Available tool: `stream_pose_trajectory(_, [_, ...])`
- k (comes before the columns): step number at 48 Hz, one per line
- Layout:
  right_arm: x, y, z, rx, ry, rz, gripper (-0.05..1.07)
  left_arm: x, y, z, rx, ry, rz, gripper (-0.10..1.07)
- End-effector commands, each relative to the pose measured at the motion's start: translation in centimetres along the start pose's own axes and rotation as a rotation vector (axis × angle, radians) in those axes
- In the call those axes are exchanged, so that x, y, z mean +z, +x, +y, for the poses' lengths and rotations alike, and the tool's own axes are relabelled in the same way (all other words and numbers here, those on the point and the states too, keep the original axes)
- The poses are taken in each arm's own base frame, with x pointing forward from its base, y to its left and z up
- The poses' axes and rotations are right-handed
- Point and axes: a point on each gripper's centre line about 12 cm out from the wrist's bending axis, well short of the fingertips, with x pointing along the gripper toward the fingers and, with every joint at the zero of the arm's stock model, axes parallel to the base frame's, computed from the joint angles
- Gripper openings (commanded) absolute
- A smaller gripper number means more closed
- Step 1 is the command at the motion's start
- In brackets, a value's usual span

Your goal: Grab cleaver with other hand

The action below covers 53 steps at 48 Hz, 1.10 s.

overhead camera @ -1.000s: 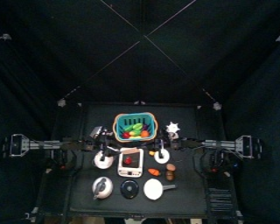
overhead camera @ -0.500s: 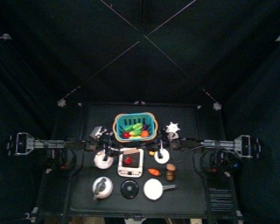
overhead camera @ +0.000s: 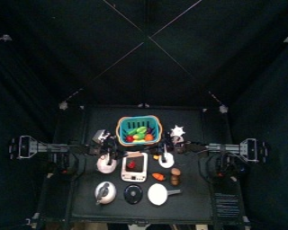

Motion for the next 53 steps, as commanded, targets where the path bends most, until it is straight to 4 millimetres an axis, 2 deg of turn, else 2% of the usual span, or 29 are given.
stream_pose_trajectory(1, [1.3,0.0,0.1,0.007,-0.001,-0.039,0.34,1.2,0.3,-0.1,-0.008,0.008,-0.034,0.55])
stream_pose_trajectory(10, [0.5,0.5,0.3,0.008,0.018,-0.011,0.32,1.4,0.2,-0.1,-0.007,0.012,-0.043,0.45])
stream_pose_trajectory(22, [-1.5,1.9,1.6,0.0,0.022,0.085,0.31,1.6,0.0,0.4,0.008,0.054,-0.047,0.44])
stream_pose_trajectory(28, [-1.8,1.8,2.0,-0.019,0.003,0.117,0.31,1.8,-0.2,0.7,0.022,0.088,-0.056,0.44])
stream_pose_trajectory(37, [-0.8,0.6,2.4,-0.043,0.006,0.102,0.31,2.2,-0.5,0.7,0.026,0.119,-0.073,0.44])
stream_pose_trajectory(53, [-2.0,1.2,2.7,-0.079,0.087,0.156,0.31,2.8,-0.8,0.6,0.027,0.124,-0.095,0.44])
